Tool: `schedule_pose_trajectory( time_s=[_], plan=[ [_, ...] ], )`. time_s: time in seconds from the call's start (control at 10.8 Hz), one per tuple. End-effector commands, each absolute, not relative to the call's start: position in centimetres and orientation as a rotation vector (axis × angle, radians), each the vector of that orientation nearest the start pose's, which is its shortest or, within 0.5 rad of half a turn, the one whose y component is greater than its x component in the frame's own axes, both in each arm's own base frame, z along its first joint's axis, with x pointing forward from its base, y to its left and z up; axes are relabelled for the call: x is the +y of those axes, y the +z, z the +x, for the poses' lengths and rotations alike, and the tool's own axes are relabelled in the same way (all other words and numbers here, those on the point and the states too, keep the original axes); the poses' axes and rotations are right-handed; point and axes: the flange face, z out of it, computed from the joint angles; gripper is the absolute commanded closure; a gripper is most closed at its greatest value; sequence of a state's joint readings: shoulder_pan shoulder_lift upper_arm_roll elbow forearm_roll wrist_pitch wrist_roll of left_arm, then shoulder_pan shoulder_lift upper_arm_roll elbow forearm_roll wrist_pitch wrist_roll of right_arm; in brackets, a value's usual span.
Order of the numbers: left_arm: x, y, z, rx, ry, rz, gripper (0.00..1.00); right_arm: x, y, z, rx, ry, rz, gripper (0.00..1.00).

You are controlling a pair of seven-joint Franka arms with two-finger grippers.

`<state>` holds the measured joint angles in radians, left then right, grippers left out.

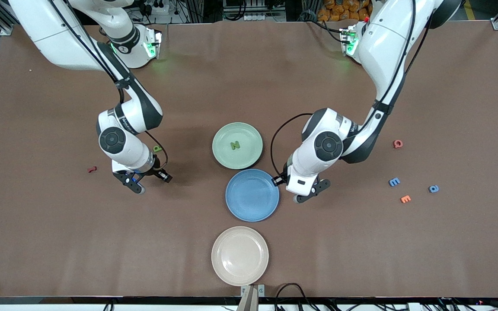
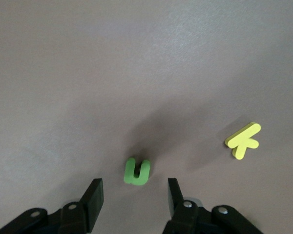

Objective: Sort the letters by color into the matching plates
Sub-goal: 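Carry the G to the blue plate while the right gripper reaches green u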

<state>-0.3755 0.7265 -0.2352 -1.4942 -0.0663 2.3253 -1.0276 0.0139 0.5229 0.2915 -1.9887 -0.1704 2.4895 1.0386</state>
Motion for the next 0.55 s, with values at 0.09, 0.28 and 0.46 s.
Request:
schedule_pose_trajectory(
  time_s=[0.09, 0.28, 0.46],
  plan=[
    [-41.5, 25.3, 61.9, -1.112, 0.016, -3.298, 1.00, 17.3, 20.0, 58.6, 0.999, 0.002, -2.930, 0.40],
    [-42.6, 25.0, 61.6, -1.189, -0.015, -3.311, 1.00, 17.3, 19.6, 58.7, 0.998, -0.003, -2.924, 0.41],
    [-43.8, 24.9, 61.1, -1.227, -0.044, -3.323, 0.78, 17.4, 19.1, 58.6, 0.995, 0.000, -2.921, 0.42]
  ],
)
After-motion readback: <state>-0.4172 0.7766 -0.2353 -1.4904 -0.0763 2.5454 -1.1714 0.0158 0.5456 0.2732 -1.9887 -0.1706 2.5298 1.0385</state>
